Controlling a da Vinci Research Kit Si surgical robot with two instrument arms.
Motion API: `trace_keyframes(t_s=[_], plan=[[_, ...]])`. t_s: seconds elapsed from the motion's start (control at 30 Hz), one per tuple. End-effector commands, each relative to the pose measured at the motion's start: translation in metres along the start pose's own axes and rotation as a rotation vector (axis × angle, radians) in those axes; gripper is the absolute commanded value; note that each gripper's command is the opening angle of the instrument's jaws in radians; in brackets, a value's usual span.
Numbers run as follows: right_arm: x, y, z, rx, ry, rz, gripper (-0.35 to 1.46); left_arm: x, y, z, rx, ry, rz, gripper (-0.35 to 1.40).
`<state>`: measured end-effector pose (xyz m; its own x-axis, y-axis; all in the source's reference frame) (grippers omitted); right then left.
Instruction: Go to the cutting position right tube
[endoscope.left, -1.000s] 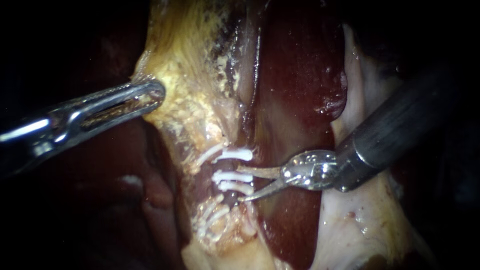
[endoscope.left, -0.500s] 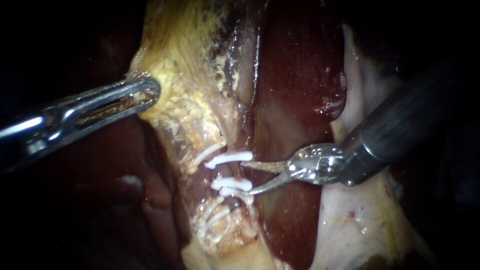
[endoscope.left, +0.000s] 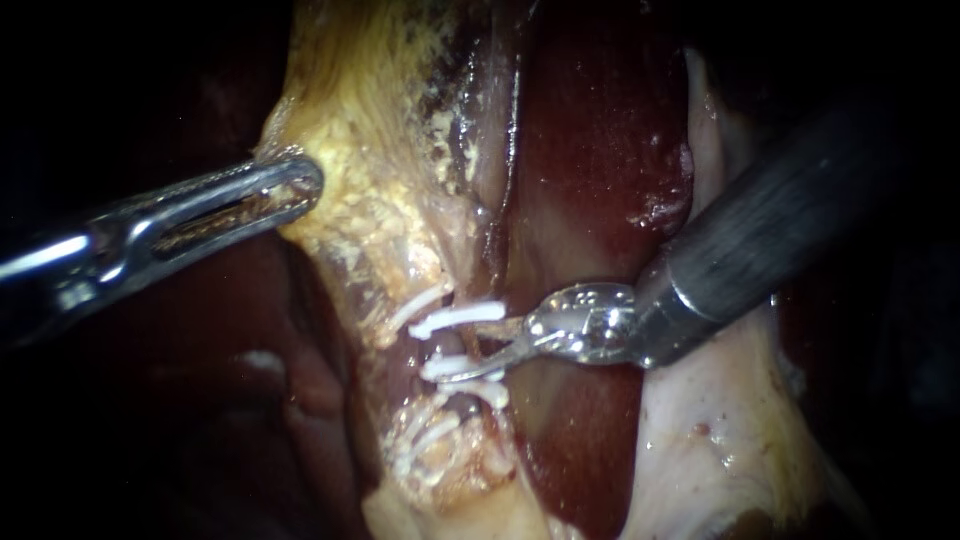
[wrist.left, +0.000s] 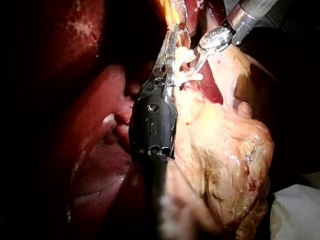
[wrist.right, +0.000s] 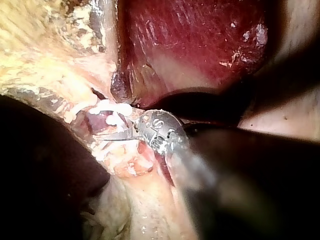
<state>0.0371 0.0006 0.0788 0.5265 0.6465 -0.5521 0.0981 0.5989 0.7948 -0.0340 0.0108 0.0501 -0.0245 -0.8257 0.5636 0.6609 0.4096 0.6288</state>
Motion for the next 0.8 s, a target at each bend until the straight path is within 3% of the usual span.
trace_keyframes(t_s=[0.03,0.23,0.8], plan=[[0.0001,0.0,0.0002,0.007,0.003,0.011,1.36,0.0,0.0,0.0,0.0,0.0,0.0,-0.35],[0.0004,0.0,0.001,0.055,0.019,0.041,1.31,0.0,0.0,0.0,0.0,0.0,0.0,-0.35],[0.0006,0.0005,0.0016,0.056,0.025,0.063,1.27,0.0,0.0,0.0001,0.0,0.0,0.0,-0.35]])
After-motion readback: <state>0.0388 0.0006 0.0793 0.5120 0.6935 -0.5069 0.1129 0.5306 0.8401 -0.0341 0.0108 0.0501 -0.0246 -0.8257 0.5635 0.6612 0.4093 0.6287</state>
